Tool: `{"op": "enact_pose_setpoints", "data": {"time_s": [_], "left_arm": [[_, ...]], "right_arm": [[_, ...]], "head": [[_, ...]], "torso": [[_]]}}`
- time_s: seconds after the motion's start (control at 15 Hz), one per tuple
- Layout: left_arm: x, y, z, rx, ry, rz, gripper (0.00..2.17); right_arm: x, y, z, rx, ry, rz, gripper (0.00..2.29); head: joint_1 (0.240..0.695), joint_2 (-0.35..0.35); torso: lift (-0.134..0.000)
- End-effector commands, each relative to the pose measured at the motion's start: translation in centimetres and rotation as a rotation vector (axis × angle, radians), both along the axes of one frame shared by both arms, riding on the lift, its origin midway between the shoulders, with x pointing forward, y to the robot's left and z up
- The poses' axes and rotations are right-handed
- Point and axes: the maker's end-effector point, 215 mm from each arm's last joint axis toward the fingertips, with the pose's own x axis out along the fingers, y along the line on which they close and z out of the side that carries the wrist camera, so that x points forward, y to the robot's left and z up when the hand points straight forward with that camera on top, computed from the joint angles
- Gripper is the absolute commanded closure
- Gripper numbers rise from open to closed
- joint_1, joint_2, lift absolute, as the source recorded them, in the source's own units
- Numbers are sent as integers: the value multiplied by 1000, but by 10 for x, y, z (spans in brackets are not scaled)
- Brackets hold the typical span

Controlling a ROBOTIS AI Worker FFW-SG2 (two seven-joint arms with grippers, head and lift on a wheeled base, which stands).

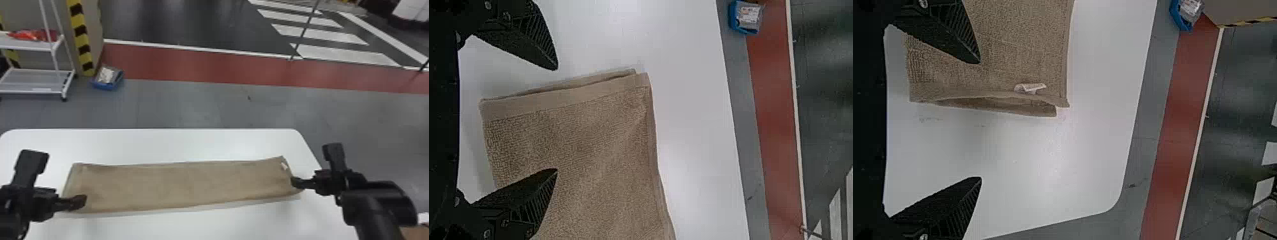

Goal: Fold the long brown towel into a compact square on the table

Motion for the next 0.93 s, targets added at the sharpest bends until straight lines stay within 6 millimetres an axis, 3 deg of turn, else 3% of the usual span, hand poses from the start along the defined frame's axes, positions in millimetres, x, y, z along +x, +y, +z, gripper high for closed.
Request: {"op": "enact_pose_setpoints", "data": {"time_s": [0.0, 0.27, 0.33, 0.4, 0.47, 0.53, 0.6, 0.67, 0.87], "left_arm": [[1, -4, -10, -11, 37, 8, 205], [1, -2, -22, -16, 75, 12, 289], [2, -3, -21, -22, 74, 8, 471], [0, -5, -20, -39, 78, -2, 826], [-1, -7, -19, -57, 81, -10, 1403], [-1, -10, -19, -63, 82, -11, 1814], [-2, -12, -19, -61, 83, -18, 2040], [-9, -15, -21, -67, 94, -27, 2142], [-9, -6, -5, -58, 62, -9, 2142]], "right_arm": [[0, 0, 0, 0, 2, -1, 39], [1, -3, 2, -4, 1, -3, 39], [2, -3, 3, -4, -1, -3, 39], [3, -2, 4, -5, -2, -1, 39], [3, -2, 4, -5, -2, -1, 39], [4, -3, 5, -6, -3, -2, 39], [3, -4, 6, -9, -3, -2, 39], [2, -5, 4, -8, 0, -3, 39], [1, -8, 5, -8, -2, -5, 39]], "head": [[695, -263], [695, -266], [695, -267], [695, -268], [695, -269], [695, -271], [695, -273], [695, -275], [695, -284]], "torso": [[0], [0], [0], [0], [0], [0], [0], [0], [0]]}}
